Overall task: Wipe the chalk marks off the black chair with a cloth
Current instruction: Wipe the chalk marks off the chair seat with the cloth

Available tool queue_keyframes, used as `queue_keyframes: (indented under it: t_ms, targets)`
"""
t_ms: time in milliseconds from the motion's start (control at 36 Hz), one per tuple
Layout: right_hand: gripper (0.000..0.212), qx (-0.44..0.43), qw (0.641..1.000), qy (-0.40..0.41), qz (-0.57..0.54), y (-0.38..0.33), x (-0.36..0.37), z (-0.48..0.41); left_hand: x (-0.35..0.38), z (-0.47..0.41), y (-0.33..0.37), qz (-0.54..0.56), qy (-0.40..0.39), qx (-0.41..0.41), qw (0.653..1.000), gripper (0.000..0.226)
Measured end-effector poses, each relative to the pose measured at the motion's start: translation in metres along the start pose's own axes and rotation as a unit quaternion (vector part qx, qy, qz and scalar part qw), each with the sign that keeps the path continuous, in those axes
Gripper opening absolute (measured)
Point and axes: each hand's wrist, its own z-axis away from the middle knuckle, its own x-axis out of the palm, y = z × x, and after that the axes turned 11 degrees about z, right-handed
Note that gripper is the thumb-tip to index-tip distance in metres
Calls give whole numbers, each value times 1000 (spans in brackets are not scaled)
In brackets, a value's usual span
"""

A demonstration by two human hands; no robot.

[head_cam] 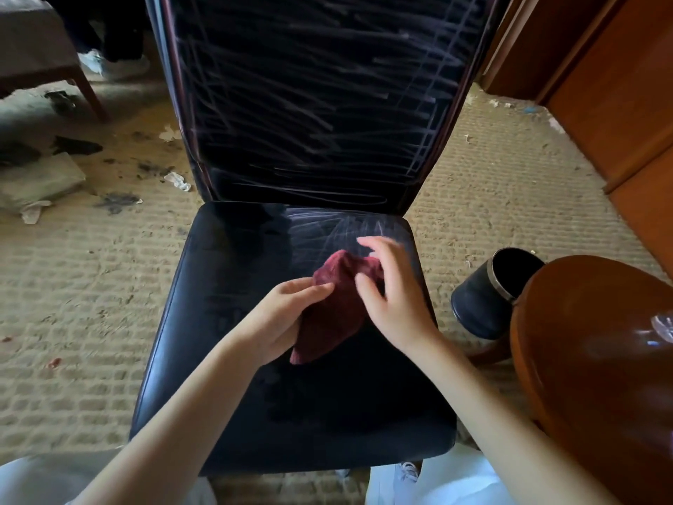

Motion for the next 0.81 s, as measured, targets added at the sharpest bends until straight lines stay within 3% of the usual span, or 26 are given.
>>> queue_keyframes:
  t_ms: [83,139,194,250,278,333,389,472,583,694,806]
  targets:
    - [61,26,979,-178,-91,-3,18,13,-6,-4,-3,-8,4,-3,1000,31]
    - [59,45,970,-220,-96,2,34,22,-13,-8,-5,-18,20,-12,1000,29]
    - [44,82,969,-203,-116,9,45,24,-22,-10,-7,-50,48,-13,998,27]
    - [30,90,985,-133,-65,25,55,19,-38,-16,-10,-145,106,9,984,19]
    - [25,87,992,-91,-21,37,59,15,-50,-21,-11,-228,153,43,961,11]
    - [20,117,991,-29,58,66,61,4,-76,-30,-12,-401,229,108,880,4]
    - [19,177,980,5,96,91,57,-8,-100,-36,-14,-516,264,105,808,22]
    - [22,179,969,65,158,124,57,-19,-124,-41,-17,-566,278,87,771,37]
    - [25,183,952,4,243,148,76,-15,-133,-49,-19,-617,271,85,734,41]
    - [20,128,947,38,292,156,89,-17,-137,-57,-21,-690,247,117,671,47]
    - [47,107,936,18,334,159,103,-5,-141,-70,-26,-724,211,98,649,55]
